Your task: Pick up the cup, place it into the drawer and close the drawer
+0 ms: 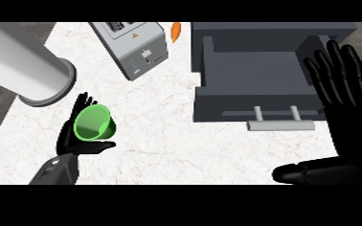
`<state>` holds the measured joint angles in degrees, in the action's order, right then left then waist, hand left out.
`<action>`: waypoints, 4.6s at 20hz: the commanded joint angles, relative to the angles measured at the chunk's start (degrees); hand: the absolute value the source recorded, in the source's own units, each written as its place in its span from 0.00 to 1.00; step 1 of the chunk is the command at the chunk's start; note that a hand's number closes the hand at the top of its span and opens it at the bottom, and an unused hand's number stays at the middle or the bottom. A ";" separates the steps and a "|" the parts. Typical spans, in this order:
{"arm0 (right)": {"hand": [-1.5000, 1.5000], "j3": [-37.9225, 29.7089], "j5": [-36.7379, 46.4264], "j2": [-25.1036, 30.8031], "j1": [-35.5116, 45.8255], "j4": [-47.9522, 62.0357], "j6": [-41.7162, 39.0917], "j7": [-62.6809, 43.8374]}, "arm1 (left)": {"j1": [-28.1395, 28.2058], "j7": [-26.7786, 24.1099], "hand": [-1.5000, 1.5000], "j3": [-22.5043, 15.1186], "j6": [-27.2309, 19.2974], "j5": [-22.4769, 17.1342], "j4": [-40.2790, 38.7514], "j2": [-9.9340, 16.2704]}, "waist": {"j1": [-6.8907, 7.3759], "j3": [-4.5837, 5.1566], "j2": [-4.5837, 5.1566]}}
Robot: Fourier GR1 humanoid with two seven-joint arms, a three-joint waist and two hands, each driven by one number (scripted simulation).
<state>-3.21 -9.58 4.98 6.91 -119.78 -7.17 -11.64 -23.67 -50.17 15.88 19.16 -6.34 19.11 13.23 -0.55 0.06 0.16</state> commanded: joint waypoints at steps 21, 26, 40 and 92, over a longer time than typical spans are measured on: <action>0.00 -0.65 0.09 0.61 -0.73 0.87 -1.11 1.46 | 1.41 -12.46 1.00 0.96 0.79 -2.74 3.84 -3.32 | 0.23 -0.02 -0.04; 0.00 -2.08 0.19 1.28 4.68 5.14 0.14 0.41 | 5.42 -9.47 1.00 -0.64 -3.55 -3.86 14.31 -8.06 | 1.51 -0.13 -0.37; 0.00 -2.64 -2.65 2.11 -2.00 -1.42 -1.81 -1.72 | 7.87 13.51 1.00 -10.47 -4.65 -6.75 48.23 -11.07 | 1.07 -0.13 -0.46; 0.00 -2.59 -0.85 1.40 -2.06 2.38 -3.20 4.18 | -49.27 29.79 1.00 -32.95 -40.67 -22.47 9.37 -13.23 | -2.58 -0.12 0.46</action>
<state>-5.08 -9.56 5.95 6.32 -116.71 -9.41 -8.36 -71.14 -18.81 -15.02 -22.37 -26.59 32.93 0.00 -3.03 -0.04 0.62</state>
